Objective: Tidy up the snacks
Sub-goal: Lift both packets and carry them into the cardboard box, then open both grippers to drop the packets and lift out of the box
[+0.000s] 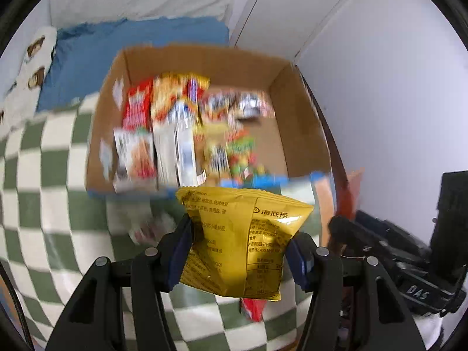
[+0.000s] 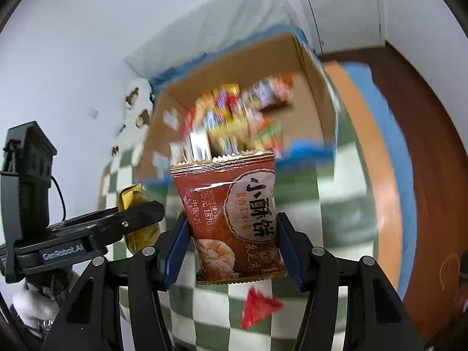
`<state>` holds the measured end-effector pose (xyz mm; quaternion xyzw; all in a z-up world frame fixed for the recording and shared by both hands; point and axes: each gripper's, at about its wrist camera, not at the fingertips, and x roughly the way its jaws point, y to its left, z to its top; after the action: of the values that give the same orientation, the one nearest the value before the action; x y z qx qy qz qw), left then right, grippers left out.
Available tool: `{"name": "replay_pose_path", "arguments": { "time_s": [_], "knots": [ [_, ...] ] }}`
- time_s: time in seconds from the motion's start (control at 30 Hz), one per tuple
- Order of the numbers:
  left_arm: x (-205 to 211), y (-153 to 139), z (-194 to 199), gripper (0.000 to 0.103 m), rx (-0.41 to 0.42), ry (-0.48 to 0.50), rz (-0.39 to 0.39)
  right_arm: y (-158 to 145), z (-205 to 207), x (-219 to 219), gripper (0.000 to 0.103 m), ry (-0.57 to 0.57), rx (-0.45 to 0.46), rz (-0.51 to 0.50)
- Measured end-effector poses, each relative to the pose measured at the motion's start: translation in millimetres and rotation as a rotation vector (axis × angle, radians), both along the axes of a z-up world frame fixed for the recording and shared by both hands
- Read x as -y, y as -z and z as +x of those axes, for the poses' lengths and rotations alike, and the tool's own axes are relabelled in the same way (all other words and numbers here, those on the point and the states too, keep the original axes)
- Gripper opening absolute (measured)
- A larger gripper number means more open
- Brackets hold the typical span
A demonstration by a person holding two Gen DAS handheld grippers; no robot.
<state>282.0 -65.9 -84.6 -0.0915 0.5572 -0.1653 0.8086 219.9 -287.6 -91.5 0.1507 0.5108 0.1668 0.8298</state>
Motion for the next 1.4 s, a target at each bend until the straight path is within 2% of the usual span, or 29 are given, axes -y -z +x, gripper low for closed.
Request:
{"name": "replay_pose_path", "arguments": {
  "time_s": [0.1, 0.23, 0.3, 0.4, 0.57, 0.7, 0.77, 0.8, 0.83, 0.9, 0.97, 1.03, 1.1, 1.4],
  "knots": [
    [-2.4, -10.6, 36.9, 0.056, 0.023, -0.007, 0.043, -23.4, 34.3, -3.7, 0.060, -0.009, 0.043, -0.047],
    [-16.6, -5.8, 82.5, 0.056, -0.003, -0.023, 0.104, -27.9, 86.1, -10.7, 0.060, -0.019, 0.042, -0.134],
    [-22.8, 2.7, 106.9, 0.056, -0.037, -0.035, 0.128, -24.5, 106.4, -17.0, 0.060, -0.025, 0.044, -0.211],
    [-30.5, 18.6, 137.1, 0.056, -0.080, -0.052, 0.178, -8.7, 133.6, -18.7, 0.060, -0.029, -0.003, -0.243],
    [-38.4, 47.7, 168.6, 0.056, -0.140, -0.067, 0.241, 20.1, 156.9, -19.8, 0.060, -0.029, -0.061, -0.266],
    [-44.4, 65.2, 178.0, 0.059, -0.165, -0.095, 0.286, 37.1, 168.6, -22.6, 0.060, -0.029, -0.097, -0.276],
    [-51.7, 75.3, 183.3, 0.059, -0.192, -0.131, 0.265, 49.3, 169.6, -23.3, 0.061, -0.033, -0.138, -0.276],
    [-54.8, 80.3, 184.9, 0.064, -0.207, -0.143, 0.242, 55.8, 172.9, -22.2, 0.065, -0.027, -0.165, -0.275],
    [-57.1, 84.6, 186.0, 0.075, -0.217, -0.149, 0.215, 62.0, 175.8, -22.8, 0.075, -0.021, -0.184, -0.289],
    [-59.2, 89.4, 185.5, 0.084, -0.216, -0.155, 0.202, 68.7, 178.0, -22.9, 0.089, -0.012, -0.196, -0.318],
    [-58.1, 90.5, 183.1, 0.085, -0.192, -0.148, 0.215, 71.2, 177.7, -20.1, 0.090, -0.002, -0.208, -0.299],
    [-56.4, 94.0, 181.1, 0.094, -0.198, -0.135, 0.214, 72.9, 177.7, -20.0, 0.091, 0.002, -0.216, -0.296],
    [-54.0, 95.5, 178.8, 0.096, -0.198, -0.127, 0.214, 73.4, 178.1, -21.9, 0.093, 0.000, -0.217, -0.298],
    [-43.9, 83.5, 149.0, 0.097, -0.146, -0.136, 0.215, 70.5, 173.9, -27.1, 0.094, 0.007, -0.205, -0.307]
  ]
}}
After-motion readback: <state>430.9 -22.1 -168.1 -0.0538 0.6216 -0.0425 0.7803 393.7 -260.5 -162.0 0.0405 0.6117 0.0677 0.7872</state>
